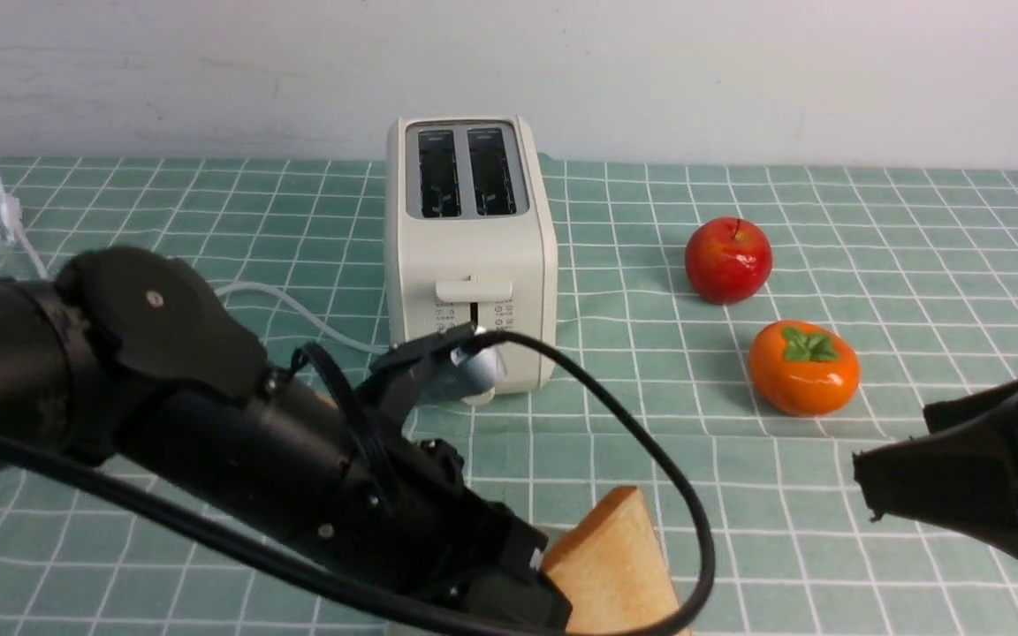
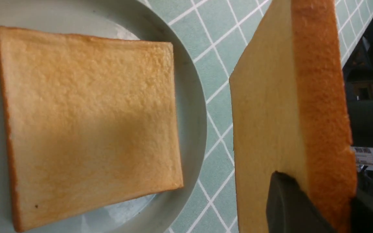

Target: Take toasted bread from bread machine on blue coffee table place on plate.

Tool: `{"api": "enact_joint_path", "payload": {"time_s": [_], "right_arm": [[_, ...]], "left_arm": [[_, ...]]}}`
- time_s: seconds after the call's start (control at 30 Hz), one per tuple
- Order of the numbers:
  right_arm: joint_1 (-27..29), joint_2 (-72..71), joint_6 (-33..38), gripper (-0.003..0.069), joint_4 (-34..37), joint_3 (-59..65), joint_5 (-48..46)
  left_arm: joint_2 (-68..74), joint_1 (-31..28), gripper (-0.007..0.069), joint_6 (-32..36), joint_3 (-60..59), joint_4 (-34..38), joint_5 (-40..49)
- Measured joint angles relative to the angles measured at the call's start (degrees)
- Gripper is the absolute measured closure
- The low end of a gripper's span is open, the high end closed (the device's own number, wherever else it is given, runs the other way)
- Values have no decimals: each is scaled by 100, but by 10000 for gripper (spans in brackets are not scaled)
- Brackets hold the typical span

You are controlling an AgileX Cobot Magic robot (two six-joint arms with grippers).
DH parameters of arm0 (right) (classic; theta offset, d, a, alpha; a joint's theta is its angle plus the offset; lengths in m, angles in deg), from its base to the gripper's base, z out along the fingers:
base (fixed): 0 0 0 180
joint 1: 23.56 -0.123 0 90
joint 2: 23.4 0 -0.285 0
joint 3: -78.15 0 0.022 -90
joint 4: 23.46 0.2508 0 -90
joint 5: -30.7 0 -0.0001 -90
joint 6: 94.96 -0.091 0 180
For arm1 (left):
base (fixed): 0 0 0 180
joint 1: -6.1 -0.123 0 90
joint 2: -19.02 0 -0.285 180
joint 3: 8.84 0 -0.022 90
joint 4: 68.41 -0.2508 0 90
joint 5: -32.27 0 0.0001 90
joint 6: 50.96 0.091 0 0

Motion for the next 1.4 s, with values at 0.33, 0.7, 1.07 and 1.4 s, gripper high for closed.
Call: {"api": "enact_joint_path", "payload": {"time_s": [0.33, 0.7, 1.07, 1.4], "right_arm": [[0, 0, 0, 141, 0, 0, 0], [0, 0, 0, 143, 0, 0, 0], [0, 0, 0, 146, -5, 0, -223], [0, 0, 0, 370, 128, 0, -301]], "left_arm": [[154, 0, 353, -356, -123, 41, -1178], [87, 0, -36, -536, 10, -671, -1499], [-722, -960, 48, -2355, 654, -3265, -914], [-3261, -1408, 511, -2846, -147, -3607, 330]]}}
